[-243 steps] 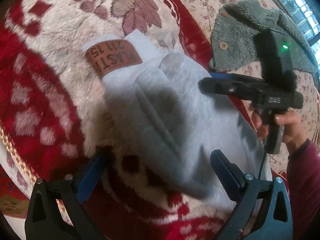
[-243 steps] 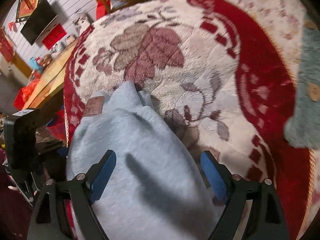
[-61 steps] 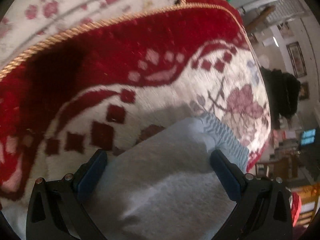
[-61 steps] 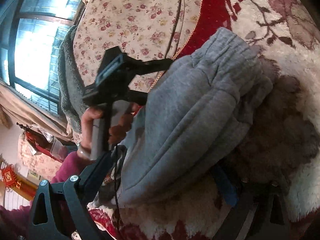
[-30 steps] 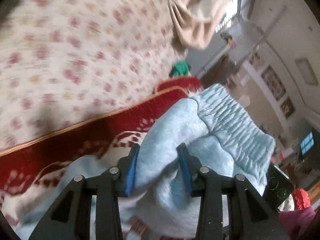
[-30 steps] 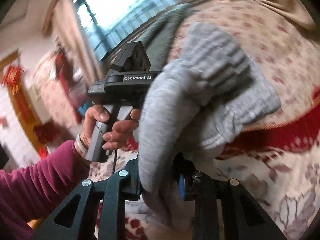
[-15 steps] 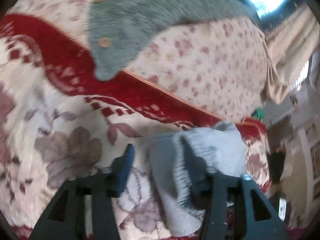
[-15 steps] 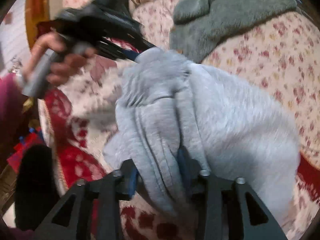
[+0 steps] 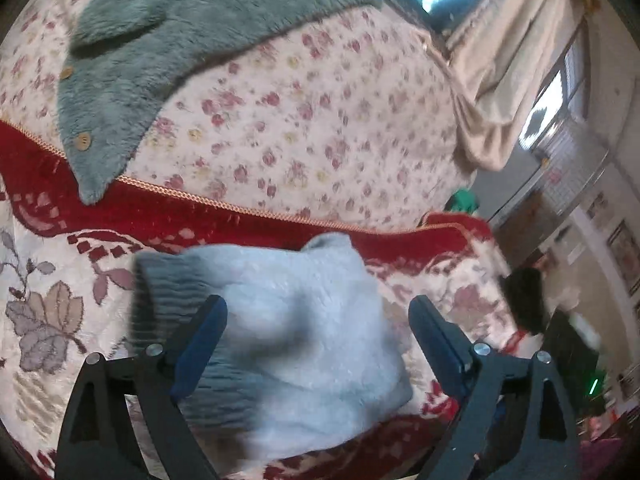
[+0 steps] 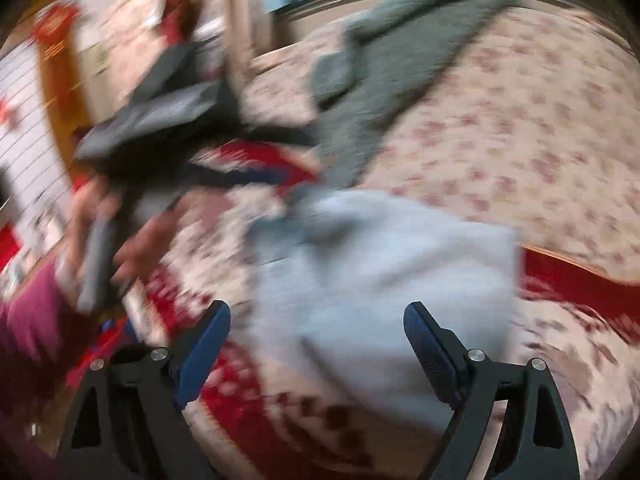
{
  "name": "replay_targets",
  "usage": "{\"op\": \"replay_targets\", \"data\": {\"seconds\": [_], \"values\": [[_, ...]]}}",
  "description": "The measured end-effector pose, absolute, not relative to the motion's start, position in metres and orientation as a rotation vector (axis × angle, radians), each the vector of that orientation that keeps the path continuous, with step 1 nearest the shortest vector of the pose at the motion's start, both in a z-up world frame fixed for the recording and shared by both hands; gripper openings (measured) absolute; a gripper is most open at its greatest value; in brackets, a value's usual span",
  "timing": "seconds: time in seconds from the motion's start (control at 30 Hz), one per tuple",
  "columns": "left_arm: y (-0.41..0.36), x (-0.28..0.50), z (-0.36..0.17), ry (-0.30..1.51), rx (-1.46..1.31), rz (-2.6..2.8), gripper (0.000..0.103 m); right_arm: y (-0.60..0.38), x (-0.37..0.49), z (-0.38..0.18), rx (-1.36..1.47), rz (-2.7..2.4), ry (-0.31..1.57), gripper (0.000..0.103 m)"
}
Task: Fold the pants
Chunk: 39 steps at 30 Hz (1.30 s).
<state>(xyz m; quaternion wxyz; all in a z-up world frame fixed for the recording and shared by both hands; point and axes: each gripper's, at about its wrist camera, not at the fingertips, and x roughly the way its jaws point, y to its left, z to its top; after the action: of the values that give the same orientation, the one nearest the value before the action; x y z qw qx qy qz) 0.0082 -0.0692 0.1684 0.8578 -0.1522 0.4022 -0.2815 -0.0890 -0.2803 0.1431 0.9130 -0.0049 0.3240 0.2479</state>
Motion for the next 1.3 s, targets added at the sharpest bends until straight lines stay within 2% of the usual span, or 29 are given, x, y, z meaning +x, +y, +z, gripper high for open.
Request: {"op": "replay_targets", "data": {"seconds": [0.17,0.43,0.57,0.83,1.07,1.3], "values": [[-0.091,0.01,0.127,0.935,-0.261,-0.445,0.092,-0.309,-0.044,0.135,0.062,0.331,0.702,0.092],[-0.075,-0.005,0.107,0.895,-0.263,-0.386,0.092,-0.291,0.005,0.102,0.074,0.276,0.76,0.092],[-0.088,-0.01,0.094,0.852,-0.159,-0.348,0.092,-0.271,0.014,0.071,-0.063,0.207,0.792,0.095],[-0.102,-0.021,0.109,0.81,-0.112,-0.273,0.092,-0.293,0.008,0.084,0.009,0.242,0.828,0.095],[-0.098,-0.036,0.134,0.753,-0.076,-0.21,0.099,-0.311,-0.017,0.101,0.035,0.303,0.836,0.098],[-0.078,-0.041,0.145,0.745,-0.09,-0.198,0.101,-0.339,-0.026,0.105,0.155,0.366,0.871,0.102]]}}
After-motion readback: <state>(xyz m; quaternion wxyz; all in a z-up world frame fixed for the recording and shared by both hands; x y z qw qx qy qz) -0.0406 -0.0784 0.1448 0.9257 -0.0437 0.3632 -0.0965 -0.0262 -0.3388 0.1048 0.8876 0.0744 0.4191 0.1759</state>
